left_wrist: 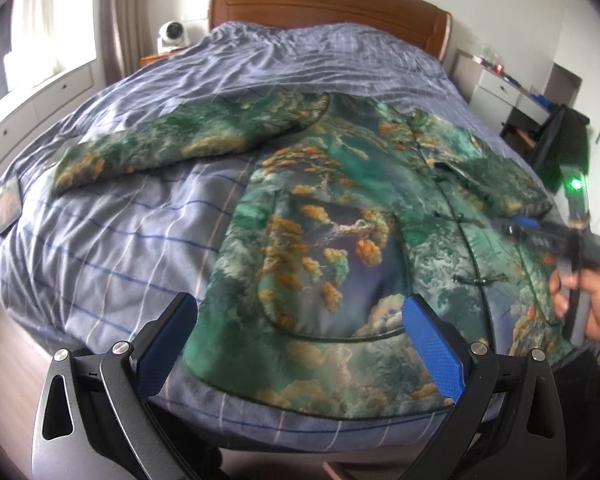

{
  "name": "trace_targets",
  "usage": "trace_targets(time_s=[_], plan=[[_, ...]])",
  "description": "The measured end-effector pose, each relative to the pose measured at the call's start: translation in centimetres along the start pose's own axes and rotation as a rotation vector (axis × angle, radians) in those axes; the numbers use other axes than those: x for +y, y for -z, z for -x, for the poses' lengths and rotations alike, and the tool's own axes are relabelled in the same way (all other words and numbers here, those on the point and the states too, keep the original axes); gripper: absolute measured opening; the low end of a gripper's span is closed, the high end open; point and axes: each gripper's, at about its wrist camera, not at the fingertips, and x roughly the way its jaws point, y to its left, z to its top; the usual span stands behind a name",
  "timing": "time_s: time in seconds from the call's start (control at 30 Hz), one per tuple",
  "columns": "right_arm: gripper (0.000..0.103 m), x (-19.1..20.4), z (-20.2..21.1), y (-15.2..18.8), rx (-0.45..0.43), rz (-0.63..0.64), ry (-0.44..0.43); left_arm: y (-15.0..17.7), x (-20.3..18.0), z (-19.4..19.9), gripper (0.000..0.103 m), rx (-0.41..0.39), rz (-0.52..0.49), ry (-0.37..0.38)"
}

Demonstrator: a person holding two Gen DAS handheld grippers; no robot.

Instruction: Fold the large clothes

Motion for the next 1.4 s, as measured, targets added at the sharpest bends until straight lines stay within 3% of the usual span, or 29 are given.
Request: trace_targets(time_s=[0.03, 0.13, 0.3, 0.37, 0.47, 0.57, 0.63, 0.77, 0.8, 0.83, 0.93, 1.07, 1.17, 1.27, 1.37, 1.4], plan=[[0.071, 0.2, 0.6, 0.9, 0.005, -0.002, -0.044, -0.3, -0.3, -0.2, 0.102, 0.003, -0.012, 0.011], [0.071, 0.5, 3.7, 3.3, -0.027, 0.011, -0.066, -1.8, -1.9, -0.9, 0.102, 0.024, -0.049, 0.095], [0.071, -0.5, 9.3, 6.6, -0.111, -0.046, -0.08, -6.9, -8.5, -5.2, 0.102, 0.163, -0.13, 0.413], [0.071, -1.0, 10.9, 7.6, -0.136, -0.076, -0.077, -9.0, -12.0, -7.4, 0.102, 0.207, -0.176, 0.504], [0.071, -1.3, 12.5, 8.4, -0.17, -0.118, -0.073, -11.4, -16.8, -11.7, 0.101, 0.276, -0.192, 0.556], [0.071, -1.5, 13.7, 8.8, -0.197, -0.159, -0.083, -12.3, -19.5, -15.9, 0.096, 0.342, -0.157, 0.529], [0.071, -1.7, 14.6, 9.1, -0.217, -0.178, -0.091, -12.5, -20.4, -18.5, 0.073, 0.39, -0.127, 0.491], [0.071, -2.3, 15.3, 9.7, -0.234, -0.194, -0.092, -12.5, -21.1, -20.9, 0.061, 0.451, -0.08, 0.45], [0.071, -2.5, 15.3, 9.8, -0.234, -0.196, -0.089, -12.5, -21.2, -21.1, 0.043, 0.453, -0.076, 0.436], [0.071, -2.7, 15.3, 9.9, -0.235, -0.197, -0.084, -12.5, -21.4, -21.5, 0.018, 0.461, -0.076, 0.418], [0.071, -3.8, 15.3, 9.8, -0.242, -0.211, -0.078, -13.4, -21.3, -21.4, 0.01, 0.468, -0.054, 0.427], [0.071, -6.0, 15.9, 8.3, -0.266, -0.222, -0.05, -17.8, -20.7, -19.4, 0.008, 0.321, -0.096, 0.401], [0.071, -8.6, 15.4, 5.5, -0.271, -0.198, 0.013, -20.8, -19.7, -19.0, 0.008, 0.244, -0.095, 0.377], [0.071, -11.5, 13.3, 1.8, -0.261, -0.172, 0.05, -22.0, -18.8, -21.6, 0.008, 0.229, -0.093, 0.323], [0.049, -14.8, 9.2, -1.9, -0.196, -0.194, 0.033, -20.3, -17.6, -24.8, 0.008, 0.285, -0.069, 0.292], [0.037, -16.0, 7.5, -3.1, -0.171, -0.215, 0.032, -19.9, -17.4, -25.5, 0.008, 0.294, -0.062, 0.292]])
